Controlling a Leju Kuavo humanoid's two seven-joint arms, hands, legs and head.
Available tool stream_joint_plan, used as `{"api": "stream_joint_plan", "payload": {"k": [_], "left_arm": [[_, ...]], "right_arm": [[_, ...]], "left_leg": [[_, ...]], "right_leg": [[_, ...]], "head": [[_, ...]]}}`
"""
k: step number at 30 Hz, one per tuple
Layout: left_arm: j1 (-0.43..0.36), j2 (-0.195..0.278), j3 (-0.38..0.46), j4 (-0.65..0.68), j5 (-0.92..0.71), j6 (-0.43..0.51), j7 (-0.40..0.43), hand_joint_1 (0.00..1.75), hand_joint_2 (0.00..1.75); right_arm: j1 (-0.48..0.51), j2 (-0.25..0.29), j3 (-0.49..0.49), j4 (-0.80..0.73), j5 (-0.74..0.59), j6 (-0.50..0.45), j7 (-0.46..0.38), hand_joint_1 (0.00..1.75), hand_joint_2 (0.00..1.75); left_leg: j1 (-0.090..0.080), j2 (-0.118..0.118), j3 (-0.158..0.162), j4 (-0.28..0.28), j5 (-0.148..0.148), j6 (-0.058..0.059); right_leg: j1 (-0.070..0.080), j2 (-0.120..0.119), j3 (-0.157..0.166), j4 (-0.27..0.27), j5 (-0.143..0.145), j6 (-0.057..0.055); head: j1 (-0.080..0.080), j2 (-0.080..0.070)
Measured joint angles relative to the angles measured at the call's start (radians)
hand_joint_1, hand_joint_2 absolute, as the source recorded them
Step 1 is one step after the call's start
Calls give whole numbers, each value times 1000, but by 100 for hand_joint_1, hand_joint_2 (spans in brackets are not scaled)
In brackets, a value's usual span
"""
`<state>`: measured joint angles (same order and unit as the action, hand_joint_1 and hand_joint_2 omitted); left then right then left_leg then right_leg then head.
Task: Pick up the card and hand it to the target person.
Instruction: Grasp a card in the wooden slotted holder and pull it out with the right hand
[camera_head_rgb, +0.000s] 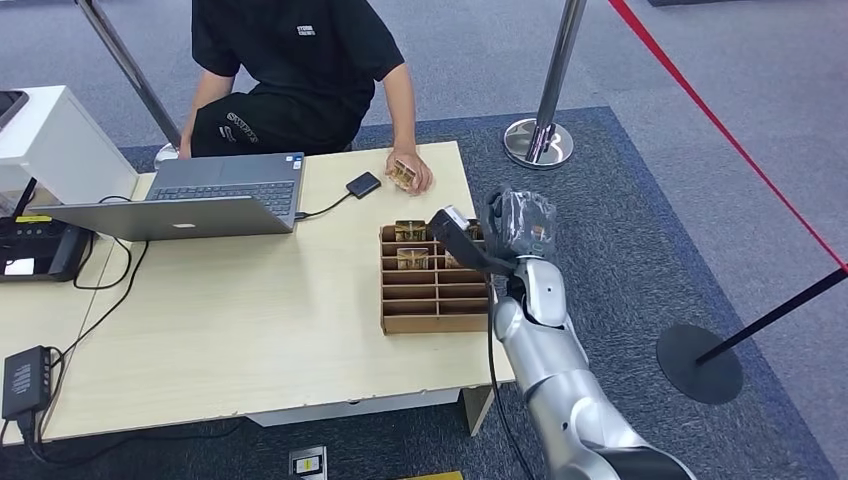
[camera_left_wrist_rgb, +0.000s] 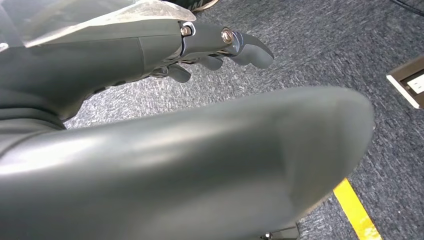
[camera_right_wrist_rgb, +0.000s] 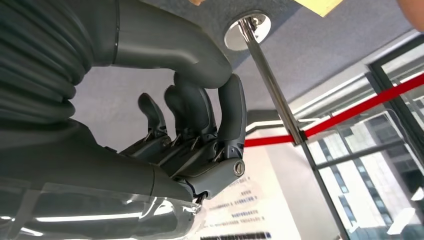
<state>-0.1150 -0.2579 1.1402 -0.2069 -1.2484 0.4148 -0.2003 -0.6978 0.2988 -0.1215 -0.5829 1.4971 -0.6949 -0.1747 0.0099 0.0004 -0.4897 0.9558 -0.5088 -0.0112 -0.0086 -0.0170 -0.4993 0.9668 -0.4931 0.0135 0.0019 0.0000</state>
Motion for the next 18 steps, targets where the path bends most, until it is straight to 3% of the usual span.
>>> {"api": "stream_joint_plan", "payload": {"k": [13, 18], "left_arm": [[0, 0, 0, 2, -11, 6, 3, 0, 0], [0, 0, 0, 2, -24, 7, 6, 0, 0]], "right_arm": [[83, 9, 96, -95, -1, 0, 44, 82, 175], [85, 5, 114, -71, -23, 0, 67, 87, 175]], "left_leg": [[0, 0, 0, 0, 0, 0], [0, 0, 0, 0, 0, 0]], "right_leg": [[0, 0, 0, 0, 0, 0], [0, 0, 0, 0, 0, 0]], "head": [[0, 0], [0, 0]]}}
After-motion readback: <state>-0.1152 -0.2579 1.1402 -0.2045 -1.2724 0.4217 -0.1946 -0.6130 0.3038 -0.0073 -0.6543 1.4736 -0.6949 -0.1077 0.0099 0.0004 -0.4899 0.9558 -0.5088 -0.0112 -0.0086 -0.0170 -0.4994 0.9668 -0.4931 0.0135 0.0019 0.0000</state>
